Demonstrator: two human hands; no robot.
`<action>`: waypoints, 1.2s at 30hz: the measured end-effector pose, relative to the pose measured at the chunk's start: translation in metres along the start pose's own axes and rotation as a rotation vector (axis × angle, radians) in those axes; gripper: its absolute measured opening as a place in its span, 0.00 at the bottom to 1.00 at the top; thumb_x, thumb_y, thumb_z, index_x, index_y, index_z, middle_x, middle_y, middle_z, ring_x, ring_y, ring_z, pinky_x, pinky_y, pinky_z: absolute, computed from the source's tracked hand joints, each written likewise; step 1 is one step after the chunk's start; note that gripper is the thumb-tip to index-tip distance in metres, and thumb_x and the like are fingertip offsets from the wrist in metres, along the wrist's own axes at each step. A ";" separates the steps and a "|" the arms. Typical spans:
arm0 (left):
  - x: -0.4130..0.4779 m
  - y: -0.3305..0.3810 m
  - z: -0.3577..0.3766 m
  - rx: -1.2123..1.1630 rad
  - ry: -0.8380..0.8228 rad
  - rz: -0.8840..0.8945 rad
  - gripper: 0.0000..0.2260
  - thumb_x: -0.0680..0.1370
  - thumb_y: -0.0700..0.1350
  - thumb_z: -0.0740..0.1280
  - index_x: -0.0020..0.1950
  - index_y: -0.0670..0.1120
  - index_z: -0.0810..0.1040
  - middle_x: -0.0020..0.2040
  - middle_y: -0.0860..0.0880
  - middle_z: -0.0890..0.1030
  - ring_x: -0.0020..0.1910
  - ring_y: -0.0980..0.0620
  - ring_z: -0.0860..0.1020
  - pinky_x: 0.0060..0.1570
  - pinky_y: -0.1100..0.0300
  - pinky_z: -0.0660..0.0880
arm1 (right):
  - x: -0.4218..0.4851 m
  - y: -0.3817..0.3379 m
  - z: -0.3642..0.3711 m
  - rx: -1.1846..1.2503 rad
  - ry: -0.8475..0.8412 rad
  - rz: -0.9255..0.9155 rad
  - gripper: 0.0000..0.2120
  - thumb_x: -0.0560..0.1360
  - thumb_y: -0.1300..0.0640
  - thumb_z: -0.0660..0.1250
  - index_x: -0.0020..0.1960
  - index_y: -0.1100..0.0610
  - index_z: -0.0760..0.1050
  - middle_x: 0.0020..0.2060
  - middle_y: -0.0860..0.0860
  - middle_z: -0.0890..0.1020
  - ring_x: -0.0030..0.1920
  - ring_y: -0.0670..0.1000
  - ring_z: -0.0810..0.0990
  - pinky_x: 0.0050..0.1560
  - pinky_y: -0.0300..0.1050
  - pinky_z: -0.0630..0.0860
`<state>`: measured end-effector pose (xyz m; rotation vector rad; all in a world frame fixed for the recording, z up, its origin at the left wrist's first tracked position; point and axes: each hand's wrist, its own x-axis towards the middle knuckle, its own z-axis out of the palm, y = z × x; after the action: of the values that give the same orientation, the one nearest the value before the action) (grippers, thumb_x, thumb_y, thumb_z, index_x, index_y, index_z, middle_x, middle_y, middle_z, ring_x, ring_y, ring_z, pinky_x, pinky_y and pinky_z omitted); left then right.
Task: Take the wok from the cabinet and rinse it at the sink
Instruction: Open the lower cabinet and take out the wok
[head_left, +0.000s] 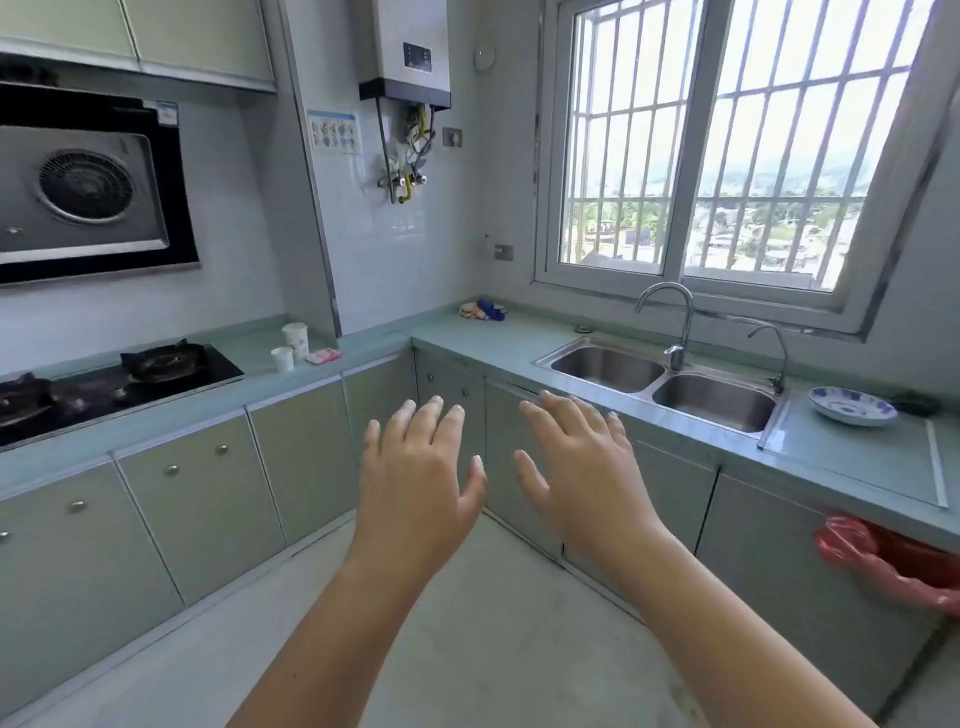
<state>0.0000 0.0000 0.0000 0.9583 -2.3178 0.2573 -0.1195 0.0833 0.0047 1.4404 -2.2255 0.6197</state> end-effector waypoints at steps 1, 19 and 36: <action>0.004 -0.006 0.008 -0.008 -0.011 -0.006 0.24 0.69 0.53 0.55 0.55 0.42 0.81 0.53 0.43 0.84 0.54 0.42 0.81 0.51 0.38 0.75 | 0.006 -0.001 0.010 0.019 -0.015 -0.007 0.21 0.65 0.50 0.65 0.55 0.57 0.79 0.52 0.56 0.83 0.53 0.59 0.82 0.52 0.65 0.75; 0.139 -0.206 0.179 0.027 -0.047 -0.169 0.20 0.66 0.45 0.70 0.56 0.40 0.80 0.55 0.40 0.82 0.55 0.38 0.80 0.53 0.36 0.73 | 0.207 -0.077 0.212 0.178 -0.187 -0.129 0.22 0.75 0.51 0.62 0.68 0.56 0.70 0.68 0.54 0.72 0.70 0.56 0.67 0.70 0.61 0.58; 0.312 -0.294 0.360 0.099 -0.125 -0.189 0.22 0.61 0.44 0.78 0.53 0.41 0.81 0.52 0.42 0.84 0.52 0.40 0.81 0.49 0.38 0.76 | 0.408 -0.056 0.418 0.119 -0.142 -0.181 0.21 0.62 0.54 0.75 0.53 0.59 0.80 0.52 0.56 0.83 0.54 0.60 0.82 0.49 0.66 0.76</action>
<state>-0.1358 -0.5315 -0.1125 1.2665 -2.3239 0.2415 -0.2651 -0.4760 -0.0983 1.7730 -2.1620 0.6145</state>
